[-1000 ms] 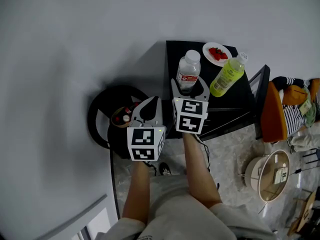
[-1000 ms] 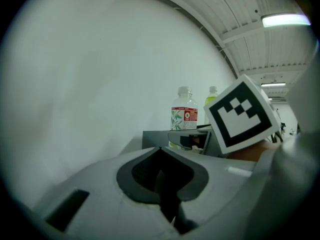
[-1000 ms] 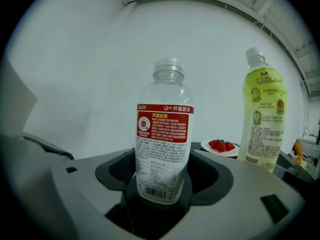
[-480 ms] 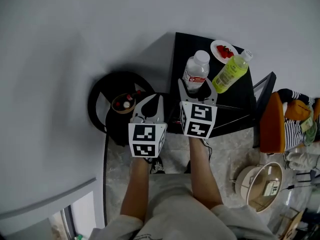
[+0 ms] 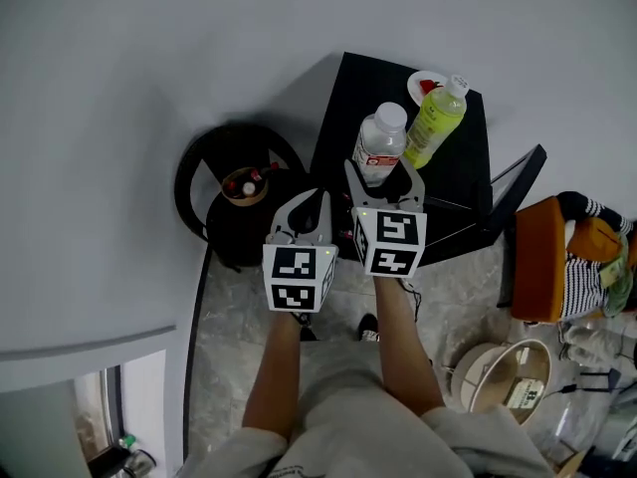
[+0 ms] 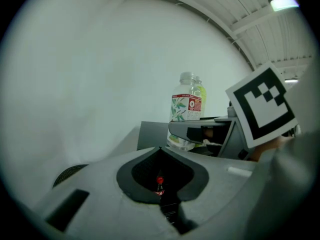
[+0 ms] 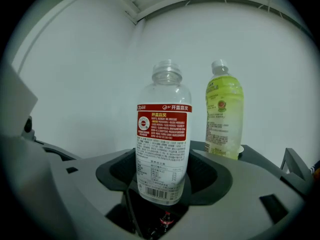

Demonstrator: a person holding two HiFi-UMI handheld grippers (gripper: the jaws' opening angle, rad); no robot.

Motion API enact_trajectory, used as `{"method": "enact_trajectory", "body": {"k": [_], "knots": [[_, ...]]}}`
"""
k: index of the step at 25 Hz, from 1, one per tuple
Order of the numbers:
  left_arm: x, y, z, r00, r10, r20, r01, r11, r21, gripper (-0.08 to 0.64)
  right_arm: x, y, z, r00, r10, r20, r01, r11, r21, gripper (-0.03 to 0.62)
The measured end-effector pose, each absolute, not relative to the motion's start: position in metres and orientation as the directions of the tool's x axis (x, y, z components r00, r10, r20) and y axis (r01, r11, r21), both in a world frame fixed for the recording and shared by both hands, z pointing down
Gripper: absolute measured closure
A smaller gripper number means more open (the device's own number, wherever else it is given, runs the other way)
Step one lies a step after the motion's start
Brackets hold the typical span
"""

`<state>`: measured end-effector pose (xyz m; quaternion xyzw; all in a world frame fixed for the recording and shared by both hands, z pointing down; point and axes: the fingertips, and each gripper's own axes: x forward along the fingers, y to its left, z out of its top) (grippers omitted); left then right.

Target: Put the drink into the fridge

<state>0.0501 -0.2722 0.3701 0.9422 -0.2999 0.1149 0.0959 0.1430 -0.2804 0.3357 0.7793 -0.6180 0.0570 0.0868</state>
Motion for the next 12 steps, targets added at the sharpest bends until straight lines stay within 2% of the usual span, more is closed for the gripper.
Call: {"method": "enact_trajectory", "body": {"k": [12], "knots": [[0.053,-0.209,0.363,0.723,-0.64,0.26,-0.677,-0.731,0.082,0.551,0.13,-0.227,0.335,0.04,-0.987,0.155,-0.999,-0.034,0.042,0.293]]}}
